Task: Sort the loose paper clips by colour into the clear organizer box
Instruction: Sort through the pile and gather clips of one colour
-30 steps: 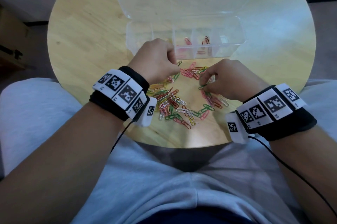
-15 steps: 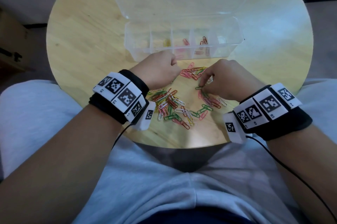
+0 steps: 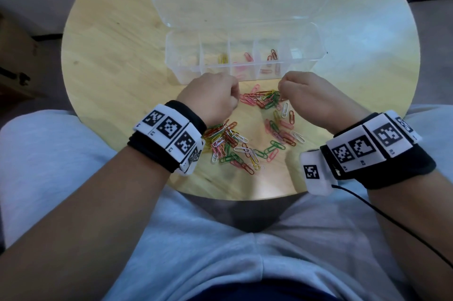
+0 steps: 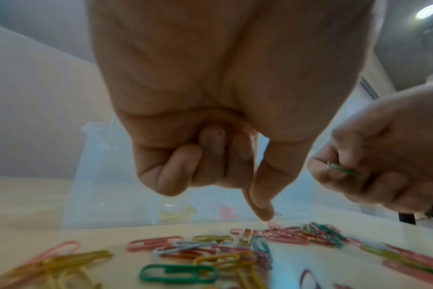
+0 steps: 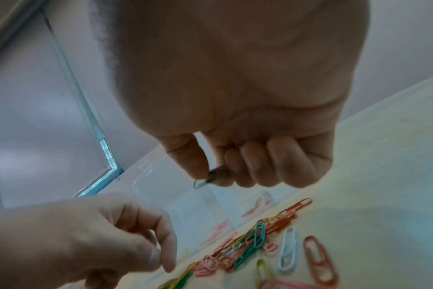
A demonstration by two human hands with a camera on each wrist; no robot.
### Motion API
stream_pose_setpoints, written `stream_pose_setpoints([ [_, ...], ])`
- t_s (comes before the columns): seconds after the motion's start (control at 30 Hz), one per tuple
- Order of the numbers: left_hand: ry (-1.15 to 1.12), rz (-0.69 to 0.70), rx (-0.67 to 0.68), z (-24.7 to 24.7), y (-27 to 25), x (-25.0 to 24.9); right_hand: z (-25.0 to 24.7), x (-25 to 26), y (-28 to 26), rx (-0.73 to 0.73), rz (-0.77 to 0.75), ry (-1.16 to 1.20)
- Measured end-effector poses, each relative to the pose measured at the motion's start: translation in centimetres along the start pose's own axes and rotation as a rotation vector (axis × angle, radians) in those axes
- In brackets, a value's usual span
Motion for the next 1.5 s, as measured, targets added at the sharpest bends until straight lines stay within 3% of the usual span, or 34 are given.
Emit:
stream_pose_setpoints([
  [0.47,0.139,-0.079,-0.01,0.5,-0.6,-0.2,0.6,0.0,-0.1,0.143,0.07,0.179],
  [0.77,0.14,-0.078,0.008,0.4,-0.7,-0.2,0.9,-0.4,0.1,0.09,-0.009,0.108],
  [0.87,0.047,-0.083,0.041,0.5,-0.5,0.1,1.1,-0.5,0.3,0.077,-0.017,0.169],
  [1.0,-0.244,-0.06,0.131,-0.2,-0.6,-0.2,1.2,-0.4,0.4,0.092,-0.016,0.338],
  [1.1,-0.304,-0.04,0.195,-0.3,-0.7,-0.2,1.3,-0.2,0.4,0.116,-0.015,0.397],
  [1.27,-0.394,-0.001,0.436,0.9,-1.6,-0.7,1.3,-0.1,0.3,0.138,-0.011,0.358],
  [1.37,-0.387,-0.011,0.44,1.1,-1.8,-0.6,1.2,-0.2,0.3,0.144,0.001,0.347],
  [1.5,-0.477,-0.066,0.352,1.0,-1.7,-0.7,-0.7,-0.5,0.5,0.122,0.024,0.313],
])
Point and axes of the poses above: each hand's wrist, its own y-axis towards the middle knuckle, its own z-axis out of the palm, x = y × z, the point moved 3 cm from there along y, towards the middle knuckle, and after that the axes turned 2 degrees about -x, right-handed, at the moved point
